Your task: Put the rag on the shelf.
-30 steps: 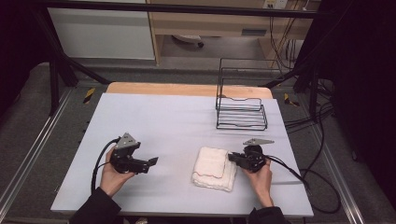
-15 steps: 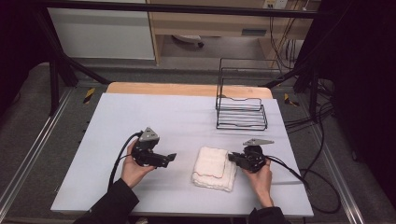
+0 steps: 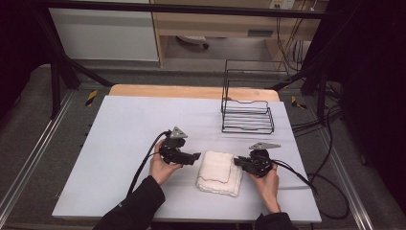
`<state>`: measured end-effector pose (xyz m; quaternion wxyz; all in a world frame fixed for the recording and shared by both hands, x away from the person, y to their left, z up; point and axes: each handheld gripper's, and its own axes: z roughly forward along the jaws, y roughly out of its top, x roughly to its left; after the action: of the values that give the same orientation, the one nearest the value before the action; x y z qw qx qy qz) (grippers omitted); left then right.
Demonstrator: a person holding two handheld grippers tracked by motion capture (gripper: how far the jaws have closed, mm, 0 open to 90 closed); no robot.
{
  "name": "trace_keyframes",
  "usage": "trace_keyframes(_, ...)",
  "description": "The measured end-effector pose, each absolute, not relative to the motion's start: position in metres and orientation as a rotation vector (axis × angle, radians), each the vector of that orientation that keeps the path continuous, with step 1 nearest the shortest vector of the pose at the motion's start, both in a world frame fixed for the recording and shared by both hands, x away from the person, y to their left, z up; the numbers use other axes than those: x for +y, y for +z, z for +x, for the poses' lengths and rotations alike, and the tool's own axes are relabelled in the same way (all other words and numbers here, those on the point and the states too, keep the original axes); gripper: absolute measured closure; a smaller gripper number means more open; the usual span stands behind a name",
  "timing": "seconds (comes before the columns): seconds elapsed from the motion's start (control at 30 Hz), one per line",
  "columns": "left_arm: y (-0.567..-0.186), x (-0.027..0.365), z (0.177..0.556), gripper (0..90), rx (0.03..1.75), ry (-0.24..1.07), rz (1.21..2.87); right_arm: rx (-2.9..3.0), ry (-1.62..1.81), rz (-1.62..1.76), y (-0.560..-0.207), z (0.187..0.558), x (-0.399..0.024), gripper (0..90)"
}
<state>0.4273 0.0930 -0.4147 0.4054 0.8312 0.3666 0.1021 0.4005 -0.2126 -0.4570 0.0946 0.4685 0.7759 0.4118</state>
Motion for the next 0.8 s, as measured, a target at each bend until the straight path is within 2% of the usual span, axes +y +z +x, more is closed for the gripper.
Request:
trace_keyframes(0.2, -0.421, 0.069, 0.436, 30.0, 0.953, 0.253, 2.134, 2.303, 1.219, 1.389, -0.457, 0.400, -0.213, 78.0)
trace_keyframes(0.3, -0.427, 0.059, 0.439, 38.0, 0.958, 0.232, 2.142, 2.304, 1.217, 1.385, -0.457, 0.400, -0.213, 78.0)
trace_keyframes(0.33, -0.429, 0.057, 0.439, 43.5, 0.962, 0.229, 2.144, 2.304, 1.219, 1.387, -0.457, 0.400, -0.213, 78.0)
trace_keyframes(0.4, -0.433, 0.053, 0.441, 46.3, 0.982, 0.210, 2.147, 2.304, 1.219, 1.387, -0.457, 0.400, -0.213, 78.0)
trace_keyframes(0.43, -0.435, 0.051, 0.442, 51.7, 0.991, 0.206, 2.150, 2.304, 1.219, 1.388, -0.457, 0.400, -0.213, 78.0)
trace_keyframes(0.8, -0.441, 0.041, 0.447, 68.2, 1.042, 0.148, 2.160, 2.308, 1.220, 1.391, -0.457, 0.401, -0.213, 77.8)
